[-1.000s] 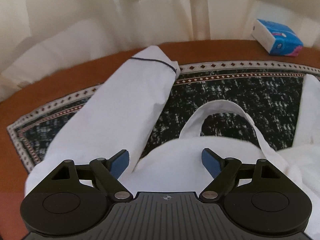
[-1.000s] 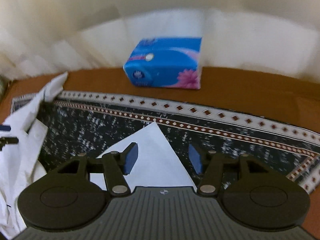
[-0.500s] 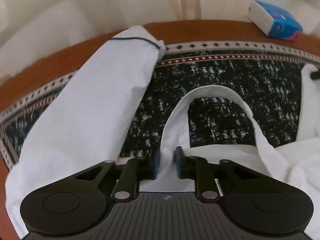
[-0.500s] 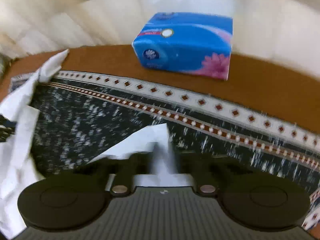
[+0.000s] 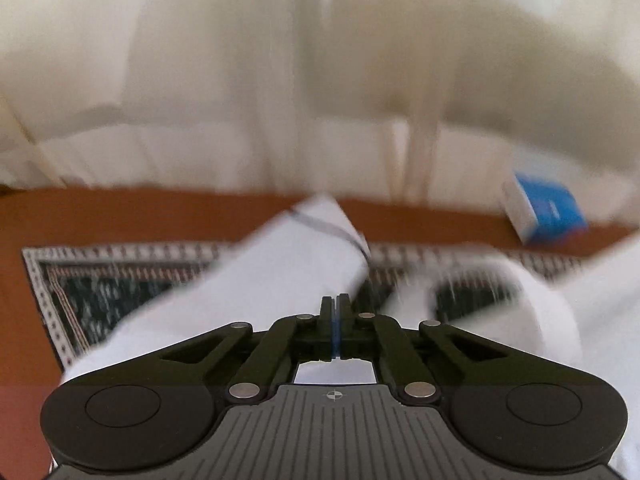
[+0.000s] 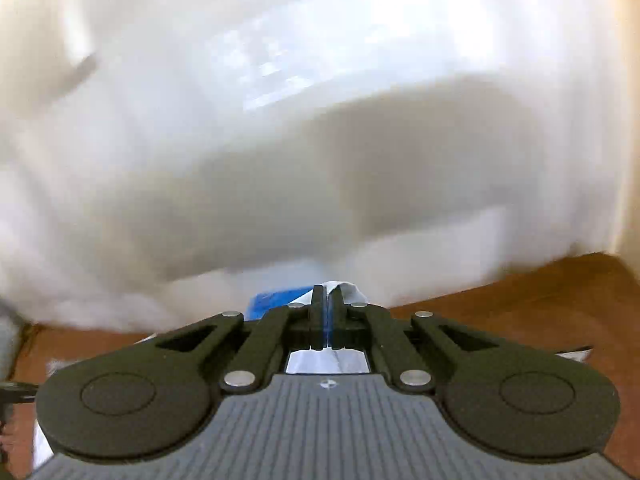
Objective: Fold clothes
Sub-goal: 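Pinch the shirt with the left gripper and smooth it across the rug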
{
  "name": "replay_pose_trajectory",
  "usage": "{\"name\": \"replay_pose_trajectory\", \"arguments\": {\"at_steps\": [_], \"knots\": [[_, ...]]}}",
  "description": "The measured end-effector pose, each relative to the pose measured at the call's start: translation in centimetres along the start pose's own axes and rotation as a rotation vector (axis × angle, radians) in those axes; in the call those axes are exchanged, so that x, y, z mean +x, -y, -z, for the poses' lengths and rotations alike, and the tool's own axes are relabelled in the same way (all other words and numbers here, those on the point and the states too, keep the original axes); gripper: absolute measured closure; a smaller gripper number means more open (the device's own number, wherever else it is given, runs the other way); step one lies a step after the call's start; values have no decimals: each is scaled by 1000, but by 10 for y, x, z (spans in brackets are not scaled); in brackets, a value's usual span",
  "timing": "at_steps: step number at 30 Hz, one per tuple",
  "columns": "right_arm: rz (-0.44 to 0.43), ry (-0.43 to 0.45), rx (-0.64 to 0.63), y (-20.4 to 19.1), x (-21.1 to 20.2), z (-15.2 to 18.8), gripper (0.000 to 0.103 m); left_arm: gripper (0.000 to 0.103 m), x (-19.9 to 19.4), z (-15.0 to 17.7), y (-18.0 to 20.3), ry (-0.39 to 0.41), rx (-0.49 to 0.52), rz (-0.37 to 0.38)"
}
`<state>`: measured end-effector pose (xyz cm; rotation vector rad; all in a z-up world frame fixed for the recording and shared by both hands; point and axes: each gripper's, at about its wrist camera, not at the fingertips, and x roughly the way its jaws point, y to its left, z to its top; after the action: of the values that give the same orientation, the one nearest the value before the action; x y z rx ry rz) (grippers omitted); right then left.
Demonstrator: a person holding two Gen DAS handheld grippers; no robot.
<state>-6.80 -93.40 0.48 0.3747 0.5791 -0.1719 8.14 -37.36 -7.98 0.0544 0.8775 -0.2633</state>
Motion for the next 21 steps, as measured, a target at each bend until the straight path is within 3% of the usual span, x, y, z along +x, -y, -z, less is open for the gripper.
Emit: {"name": "replay_pose_trajectory", "arguments": {"at_steps": [4, 6, 8, 10, 12, 13, 14, 15, 19, 21], "knots": [[133, -67, 37, 22, 64, 24, 102, 102, 51, -2, 6, -87, -42, -67], [207, -179, 78, 34, 106, 45, 93, 79, 62, 8, 10, -143, -31, -73], [267, -263, 93, 41, 123, 61, 91, 75, 60, 21, 15, -180, 9, -69], [266, -243, 99, 45, 109, 66, 91, 68, 48, 29, 21, -211, 78, -43], [235, -191, 91, 44, 76, 61, 69, 53, 29, 35, 31, -203, 143, -2], [205, -163, 84, 41, 55, 60, 64, 45, 20, 39, 40, -201, 177, 34], [178, -140, 73, 38, 34, 59, 53, 44, 11, 44, 50, -201, 210, 73], [154, -125, 56, 35, 10, 62, 49, 43, 5, 49, 63, -200, 242, 108], [109, -143, 56, 29, -54, 95, 48, 33, -18, 80, 122, -214, 387, 260], [105, -202, 107, 34, -78, 129, 48, 29, -28, 97, 153, -215, 466, 333]]}}
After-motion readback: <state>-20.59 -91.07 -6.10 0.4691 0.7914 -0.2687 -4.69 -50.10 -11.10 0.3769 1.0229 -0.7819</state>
